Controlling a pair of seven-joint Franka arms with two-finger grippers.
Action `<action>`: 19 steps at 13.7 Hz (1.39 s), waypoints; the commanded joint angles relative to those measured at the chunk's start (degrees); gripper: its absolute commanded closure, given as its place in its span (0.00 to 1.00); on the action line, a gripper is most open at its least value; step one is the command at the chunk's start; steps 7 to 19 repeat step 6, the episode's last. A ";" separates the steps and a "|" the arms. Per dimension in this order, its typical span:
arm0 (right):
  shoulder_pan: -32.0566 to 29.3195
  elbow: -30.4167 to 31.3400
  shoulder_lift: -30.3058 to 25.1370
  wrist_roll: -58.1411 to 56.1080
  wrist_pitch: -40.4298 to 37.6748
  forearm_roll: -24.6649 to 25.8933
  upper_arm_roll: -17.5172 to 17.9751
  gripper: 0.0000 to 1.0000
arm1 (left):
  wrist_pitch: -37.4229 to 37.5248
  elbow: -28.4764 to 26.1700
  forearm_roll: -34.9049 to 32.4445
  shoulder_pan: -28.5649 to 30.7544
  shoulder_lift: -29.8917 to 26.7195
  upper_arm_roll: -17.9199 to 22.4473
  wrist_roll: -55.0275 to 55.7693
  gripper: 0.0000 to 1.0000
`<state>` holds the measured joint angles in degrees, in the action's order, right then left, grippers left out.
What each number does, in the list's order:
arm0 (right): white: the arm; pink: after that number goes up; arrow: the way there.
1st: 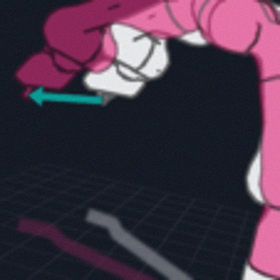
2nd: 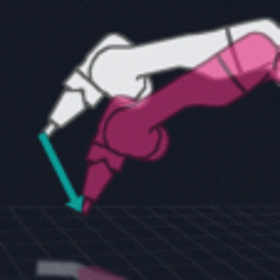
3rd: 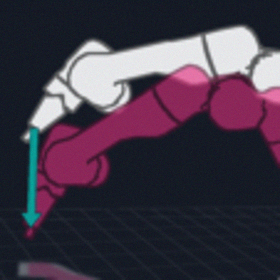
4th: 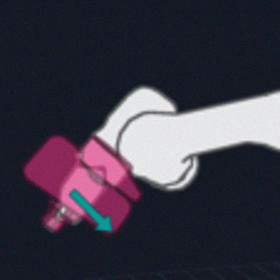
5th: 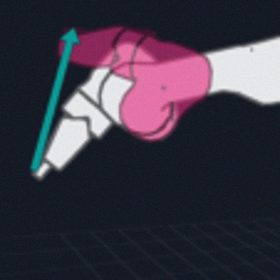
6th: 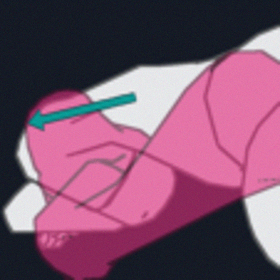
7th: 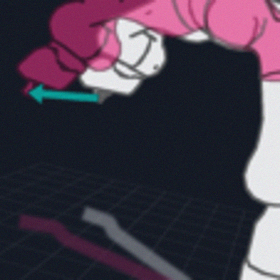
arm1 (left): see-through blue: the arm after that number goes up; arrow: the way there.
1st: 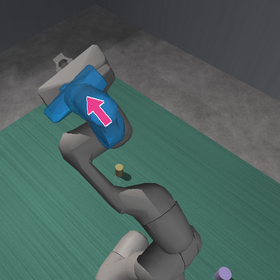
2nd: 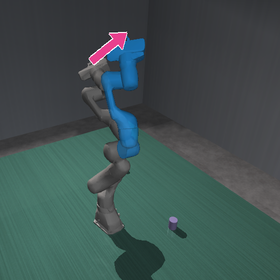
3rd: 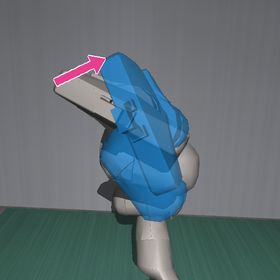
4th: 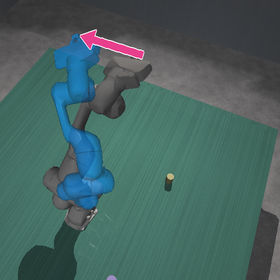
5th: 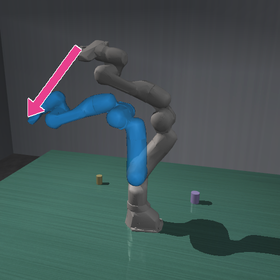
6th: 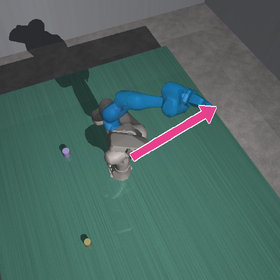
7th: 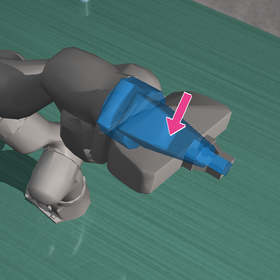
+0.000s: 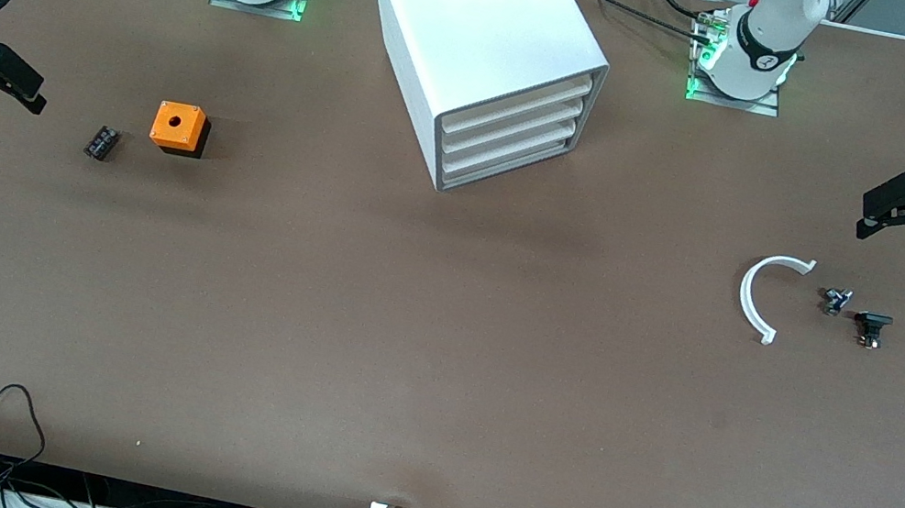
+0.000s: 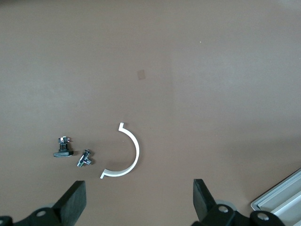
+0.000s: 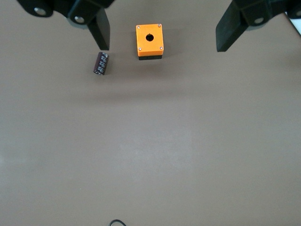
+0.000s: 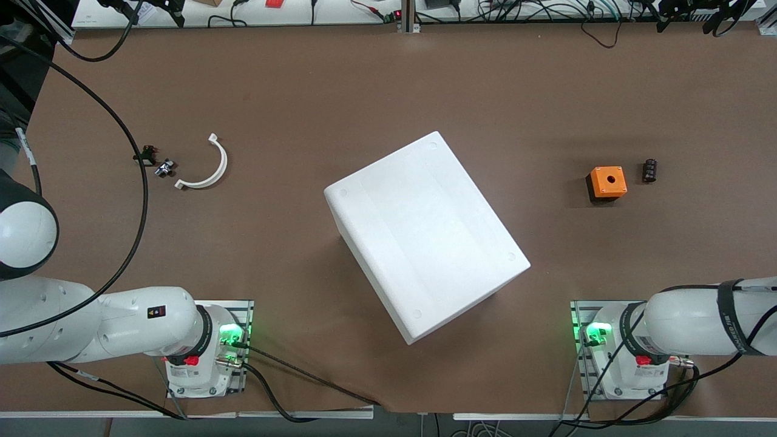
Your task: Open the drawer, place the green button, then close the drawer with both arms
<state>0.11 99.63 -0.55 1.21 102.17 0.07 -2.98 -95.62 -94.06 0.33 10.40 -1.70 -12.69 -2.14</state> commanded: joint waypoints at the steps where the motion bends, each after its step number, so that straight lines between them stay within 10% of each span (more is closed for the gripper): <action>1: -0.81 -1.10 0.02 -1.29 -1.09 -0.34 0.70 0.00 | 1.58 1.95 1.08 -0.21 0.83 0.74 -1.37 0.00; 19: -0.81 -1.10 0.11 -1.38 -1.09 -0.34 0.70 0.00 | 1.58 2.12 1.08 -0.21 0.83 0.65 -1.37 0.00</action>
